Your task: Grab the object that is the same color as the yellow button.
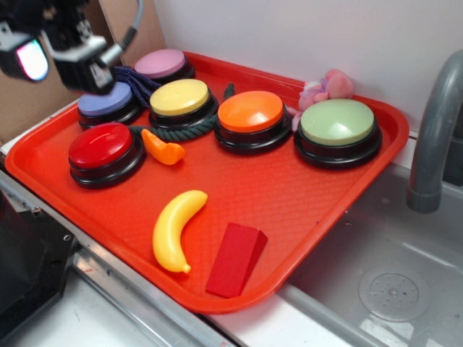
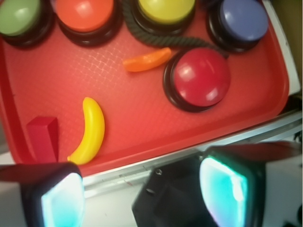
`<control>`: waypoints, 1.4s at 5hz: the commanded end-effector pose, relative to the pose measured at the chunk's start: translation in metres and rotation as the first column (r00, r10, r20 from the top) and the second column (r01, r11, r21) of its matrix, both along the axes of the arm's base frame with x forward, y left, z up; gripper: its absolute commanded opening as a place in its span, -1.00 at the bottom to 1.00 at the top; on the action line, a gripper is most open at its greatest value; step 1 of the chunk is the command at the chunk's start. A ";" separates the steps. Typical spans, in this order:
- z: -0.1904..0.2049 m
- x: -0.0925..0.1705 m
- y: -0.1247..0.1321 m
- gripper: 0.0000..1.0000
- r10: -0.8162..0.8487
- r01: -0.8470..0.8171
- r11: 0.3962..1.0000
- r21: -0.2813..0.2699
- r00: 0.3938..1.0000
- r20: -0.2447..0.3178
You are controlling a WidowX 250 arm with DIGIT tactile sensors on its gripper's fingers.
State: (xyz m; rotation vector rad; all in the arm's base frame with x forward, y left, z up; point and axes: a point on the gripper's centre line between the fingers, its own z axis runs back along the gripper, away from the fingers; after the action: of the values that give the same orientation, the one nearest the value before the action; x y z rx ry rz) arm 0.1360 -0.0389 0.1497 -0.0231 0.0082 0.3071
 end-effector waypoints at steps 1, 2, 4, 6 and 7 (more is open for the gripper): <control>-0.062 0.008 -0.014 1.00 0.104 -0.104 0.995 0.005 0.994 -0.028; -0.092 0.010 -0.022 1.00 0.127 -0.127 0.992 -0.004 0.991 -0.042; -0.124 0.013 -0.036 1.00 0.162 -0.165 0.985 -0.049 0.986 -0.049; -0.129 0.013 -0.037 1.00 0.184 -0.186 0.981 -0.061 0.982 -0.031; -0.132 0.012 -0.035 -1.00 0.221 -0.221 0.973 -0.062 0.975 -0.009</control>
State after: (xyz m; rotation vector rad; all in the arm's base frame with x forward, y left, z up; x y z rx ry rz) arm 0.1454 -0.0711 0.0142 -0.0659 0.0429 0.5304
